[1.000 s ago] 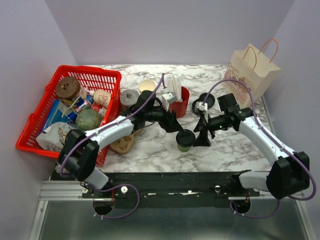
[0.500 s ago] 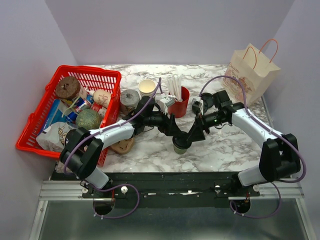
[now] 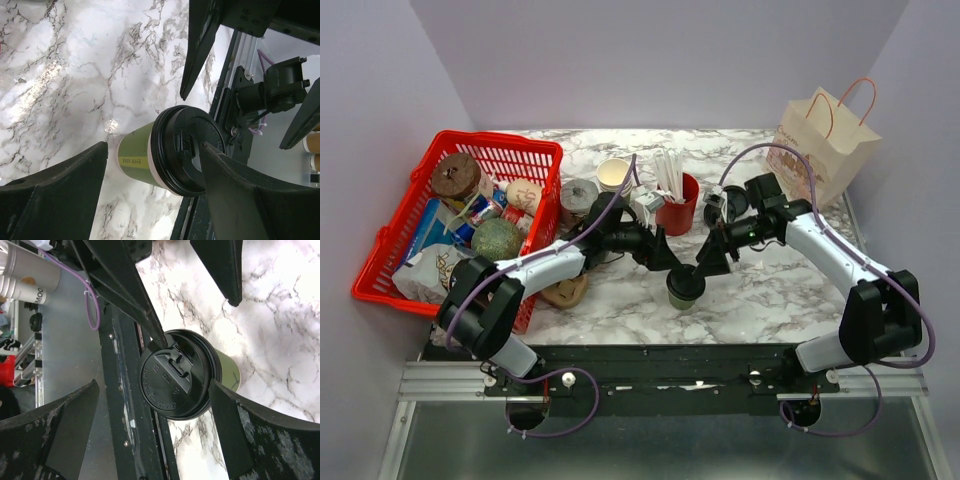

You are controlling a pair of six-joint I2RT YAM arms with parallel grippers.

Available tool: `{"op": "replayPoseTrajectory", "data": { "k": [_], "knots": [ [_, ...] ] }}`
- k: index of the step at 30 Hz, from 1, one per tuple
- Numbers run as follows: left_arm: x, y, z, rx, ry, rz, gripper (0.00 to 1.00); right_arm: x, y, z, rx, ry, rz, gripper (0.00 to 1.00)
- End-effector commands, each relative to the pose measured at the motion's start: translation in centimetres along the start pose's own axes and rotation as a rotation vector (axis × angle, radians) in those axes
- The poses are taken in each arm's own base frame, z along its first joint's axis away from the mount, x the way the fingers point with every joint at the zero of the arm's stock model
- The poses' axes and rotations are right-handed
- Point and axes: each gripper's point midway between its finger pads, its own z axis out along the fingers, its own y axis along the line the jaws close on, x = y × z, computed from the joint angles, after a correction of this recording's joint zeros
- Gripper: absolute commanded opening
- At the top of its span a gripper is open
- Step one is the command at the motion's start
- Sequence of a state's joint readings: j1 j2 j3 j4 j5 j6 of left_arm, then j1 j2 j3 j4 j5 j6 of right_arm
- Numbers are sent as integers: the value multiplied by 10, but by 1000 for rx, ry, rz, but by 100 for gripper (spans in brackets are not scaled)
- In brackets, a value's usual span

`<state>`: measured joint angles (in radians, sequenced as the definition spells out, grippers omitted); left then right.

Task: Pack the takeout coffee

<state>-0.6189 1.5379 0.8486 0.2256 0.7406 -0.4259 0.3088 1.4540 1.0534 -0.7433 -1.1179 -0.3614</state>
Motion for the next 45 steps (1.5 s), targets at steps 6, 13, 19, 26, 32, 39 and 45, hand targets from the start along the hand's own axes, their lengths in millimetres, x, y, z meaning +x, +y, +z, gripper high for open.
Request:
{"op": "replayPoseTrajectory", "data": {
  "k": [6,13,19,26,32,39,45],
  "knots": [
    [5,-14,-12,41,-8,39,84,-11,-6,-8,95,18,-3,99],
    [17,-7,-13,16,26,21,87,9,-35,4,119,68,77,99],
    [33,-6,-17,11,62,-11,84,18,-49,7,158,87,101,98],
    [42,-7,-18,26,73,-33,82,24,-53,9,183,83,150,98],
    [40,-8,-15,34,63,-54,82,32,-52,12,167,85,184,98],
    [16,-13,-8,62,34,-31,82,27,-53,14,155,76,193,96],
    [6,-9,2,75,36,-38,81,28,-60,13,187,90,205,91]
  ]
}}
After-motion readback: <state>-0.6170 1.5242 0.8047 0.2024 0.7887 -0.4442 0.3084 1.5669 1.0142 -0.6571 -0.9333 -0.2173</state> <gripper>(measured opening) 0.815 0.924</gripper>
